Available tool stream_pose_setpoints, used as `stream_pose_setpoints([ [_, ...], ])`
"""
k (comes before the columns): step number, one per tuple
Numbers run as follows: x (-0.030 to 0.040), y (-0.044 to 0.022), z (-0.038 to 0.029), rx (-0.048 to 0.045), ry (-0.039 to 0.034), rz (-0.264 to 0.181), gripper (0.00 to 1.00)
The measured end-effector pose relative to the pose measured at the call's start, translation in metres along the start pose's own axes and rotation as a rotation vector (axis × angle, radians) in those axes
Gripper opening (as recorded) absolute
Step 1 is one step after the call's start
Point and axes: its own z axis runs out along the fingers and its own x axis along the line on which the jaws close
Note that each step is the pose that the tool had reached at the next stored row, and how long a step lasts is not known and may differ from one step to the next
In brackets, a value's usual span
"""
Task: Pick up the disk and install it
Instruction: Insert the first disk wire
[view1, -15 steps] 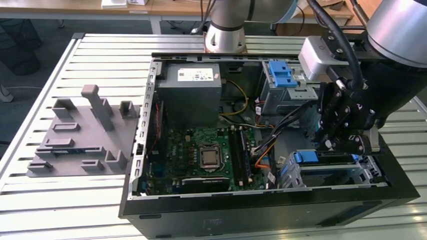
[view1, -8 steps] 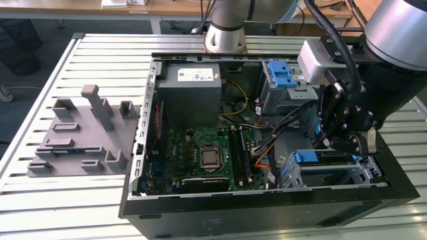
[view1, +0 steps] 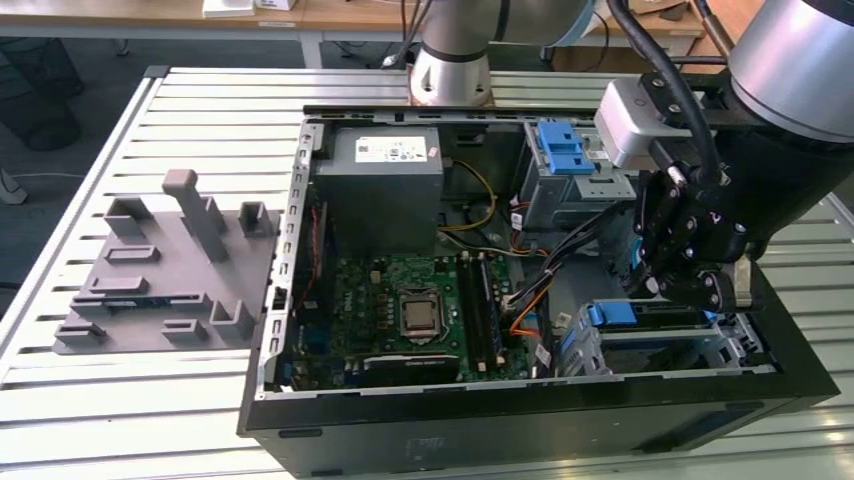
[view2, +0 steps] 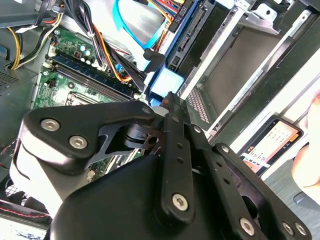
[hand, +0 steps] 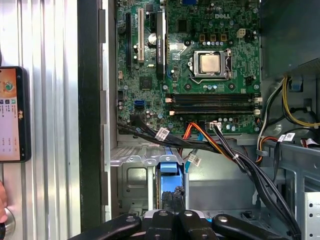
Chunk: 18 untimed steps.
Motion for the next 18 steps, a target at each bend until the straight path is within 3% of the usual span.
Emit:
stream_pose_setpoints([
  [7, -0.0001, -0.0024, 0.0003, 0.0001, -0.0003, 0.0, 0.11],
  [14, -0.0013, -0.0259, 0.0006, 0.0, 0.0, 0.0, 0.11],
  [18, -0.0026, -0.0352, 0.0006, 0.0, 0.0001, 0.0, 0.11],
])
